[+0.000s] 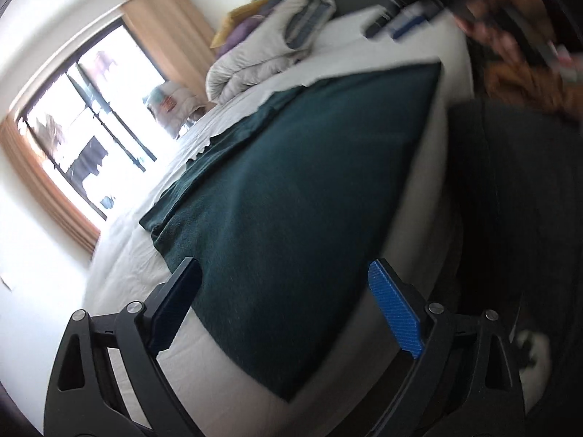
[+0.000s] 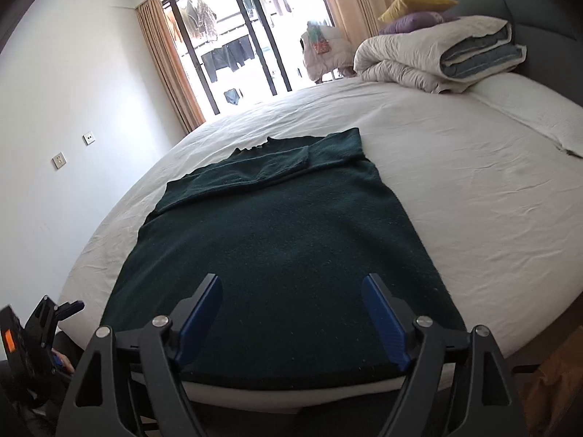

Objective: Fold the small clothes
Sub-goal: 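Move both open tools to the hem end of the sweater strip, then grasp the sweater hem end with the left tool while the right tool grasps beside it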

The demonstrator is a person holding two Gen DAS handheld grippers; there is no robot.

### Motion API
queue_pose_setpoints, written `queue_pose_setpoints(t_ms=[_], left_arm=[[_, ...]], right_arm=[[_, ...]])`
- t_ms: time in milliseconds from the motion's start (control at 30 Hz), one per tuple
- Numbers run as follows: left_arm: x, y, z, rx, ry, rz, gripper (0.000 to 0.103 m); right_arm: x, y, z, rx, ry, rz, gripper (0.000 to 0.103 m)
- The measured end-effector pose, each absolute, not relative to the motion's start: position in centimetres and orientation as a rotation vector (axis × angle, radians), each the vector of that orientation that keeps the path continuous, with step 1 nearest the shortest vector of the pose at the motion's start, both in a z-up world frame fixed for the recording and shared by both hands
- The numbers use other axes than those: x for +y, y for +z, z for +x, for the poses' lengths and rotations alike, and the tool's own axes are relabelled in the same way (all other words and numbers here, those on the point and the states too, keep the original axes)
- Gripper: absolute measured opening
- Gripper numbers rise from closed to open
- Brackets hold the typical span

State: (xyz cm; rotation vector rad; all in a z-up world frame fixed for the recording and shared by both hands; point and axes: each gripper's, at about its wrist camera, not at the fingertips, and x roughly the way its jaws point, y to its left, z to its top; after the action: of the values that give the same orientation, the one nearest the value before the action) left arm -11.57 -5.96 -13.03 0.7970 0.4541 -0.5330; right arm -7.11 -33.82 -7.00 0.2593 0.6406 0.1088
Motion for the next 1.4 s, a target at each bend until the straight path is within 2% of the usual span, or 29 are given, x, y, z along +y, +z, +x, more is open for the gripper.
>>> queue_pose_setpoints(t_ms=[233, 533, 667, 800, 900, 967, 1033, 1233, 1267, 1400], left_arm=[[-6.0, -18.2, -15.2, 0.321, -0.415, 1.113, 0.094], [-4.1, -20.1, -13.5, 0.246, -0.288, 1.225, 0.094], [-3.9, -21.5, -14.3, 0.152, -0.274, 1.31, 0.094], [-3.5, -21.4, -13.7, 0.158, -0.271, 1.281, 0.092], [-3.2, -21.1, -13.2, 0.141, -0.268, 1.285, 0.075], [-3.3, -21.0, -12.0, 0.123, -0.254, 1.288, 0.053], [-3.3, -20.8, -11.3, 0.119, -0.239, 1.278, 0.042], [-3.3, -20.3, -10.5, 0.187, -0.316, 1.235, 0.031], [-3.4, -19.8, -10.6, 0.208, -0.344, 1.208, 0.025], [-3.5, -18.3, -9.3, 0.343, -0.409, 1.061, 0.012]], right_arm=[[-33.2, -6.6, -7.6, 0.629, 0.106, 0.272, 0.081], [-33.5, -6.7, -7.4, 0.64, 0.104, 0.311, 0.081], [-33.4, -6.8, -7.4, 0.645, 0.104, 0.316, 0.081], [-33.4, -6.8, -7.5, 0.64, 0.102, 0.311, 0.08], [-33.4, -6.8, -7.5, 0.635, 0.105, 0.305, 0.079], [-33.3, -6.9, -7.5, 0.635, 0.103, 0.297, 0.079], [-33.2, -6.9, -7.5, 0.638, 0.104, 0.287, 0.079], [-32.4, -6.5, -7.6, 0.638, 0.098, 0.207, 0.076], [-32.2, -6.3, -7.7, 0.636, 0.092, 0.17, 0.076], [-31.5, -5.6, -9.0, 0.619, 0.057, -0.032, 0.075]])
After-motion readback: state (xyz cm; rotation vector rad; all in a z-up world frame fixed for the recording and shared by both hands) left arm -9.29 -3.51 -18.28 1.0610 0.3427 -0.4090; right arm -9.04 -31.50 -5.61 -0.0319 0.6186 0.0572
